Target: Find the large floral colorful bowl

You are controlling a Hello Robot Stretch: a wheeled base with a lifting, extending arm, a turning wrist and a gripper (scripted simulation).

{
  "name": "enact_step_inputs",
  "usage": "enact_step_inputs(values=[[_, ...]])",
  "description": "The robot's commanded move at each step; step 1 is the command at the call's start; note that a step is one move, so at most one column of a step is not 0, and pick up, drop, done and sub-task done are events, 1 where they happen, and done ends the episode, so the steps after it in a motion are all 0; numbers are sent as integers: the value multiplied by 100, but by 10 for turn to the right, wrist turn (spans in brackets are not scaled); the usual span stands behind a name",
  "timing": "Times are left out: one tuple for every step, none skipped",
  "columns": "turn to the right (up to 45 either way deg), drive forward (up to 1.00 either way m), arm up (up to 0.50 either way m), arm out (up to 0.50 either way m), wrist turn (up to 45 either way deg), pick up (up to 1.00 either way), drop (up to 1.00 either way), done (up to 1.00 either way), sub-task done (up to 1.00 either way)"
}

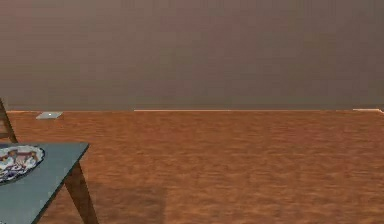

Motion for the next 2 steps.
enact_step_inputs(values=[[-450,0,0,0,0,0,0,0,0],[0,0,0,0,0,0,0,100,0]])
